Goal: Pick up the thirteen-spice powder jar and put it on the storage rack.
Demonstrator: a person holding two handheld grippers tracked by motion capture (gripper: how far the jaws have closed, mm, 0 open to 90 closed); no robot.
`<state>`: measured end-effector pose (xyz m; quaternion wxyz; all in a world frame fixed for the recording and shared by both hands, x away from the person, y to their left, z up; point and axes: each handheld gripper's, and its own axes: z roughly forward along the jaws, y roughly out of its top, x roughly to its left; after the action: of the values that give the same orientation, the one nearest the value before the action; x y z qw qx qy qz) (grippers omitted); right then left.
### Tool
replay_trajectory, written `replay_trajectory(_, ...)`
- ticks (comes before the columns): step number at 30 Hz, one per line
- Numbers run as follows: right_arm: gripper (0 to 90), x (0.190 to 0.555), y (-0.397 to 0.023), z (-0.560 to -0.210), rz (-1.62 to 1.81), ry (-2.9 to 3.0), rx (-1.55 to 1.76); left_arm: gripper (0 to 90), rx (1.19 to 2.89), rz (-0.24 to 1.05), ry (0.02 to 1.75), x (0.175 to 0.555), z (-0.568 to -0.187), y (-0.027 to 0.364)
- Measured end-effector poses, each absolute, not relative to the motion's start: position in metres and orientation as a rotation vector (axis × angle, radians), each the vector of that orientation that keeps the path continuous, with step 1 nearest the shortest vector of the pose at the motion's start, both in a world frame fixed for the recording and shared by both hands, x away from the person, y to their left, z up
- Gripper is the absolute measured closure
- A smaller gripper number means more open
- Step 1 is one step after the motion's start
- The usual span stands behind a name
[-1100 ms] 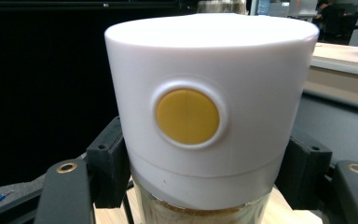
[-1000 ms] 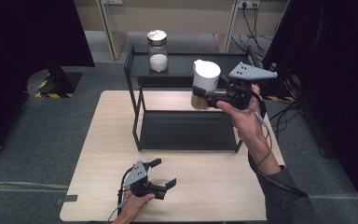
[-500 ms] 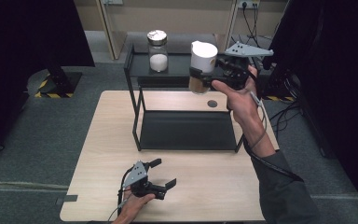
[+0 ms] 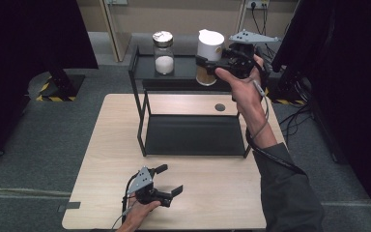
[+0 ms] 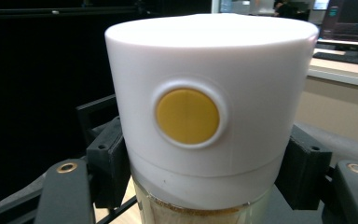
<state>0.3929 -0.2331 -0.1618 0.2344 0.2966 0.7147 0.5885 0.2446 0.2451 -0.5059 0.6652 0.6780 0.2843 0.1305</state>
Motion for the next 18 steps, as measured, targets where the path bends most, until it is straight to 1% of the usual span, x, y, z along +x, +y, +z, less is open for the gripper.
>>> replay_trajectory(18,31.0,0.417,-0.211,-0.16,1.55,1.896,0.902,0.9,1.532,0.29,0.638,0.244,-0.506,0.245)
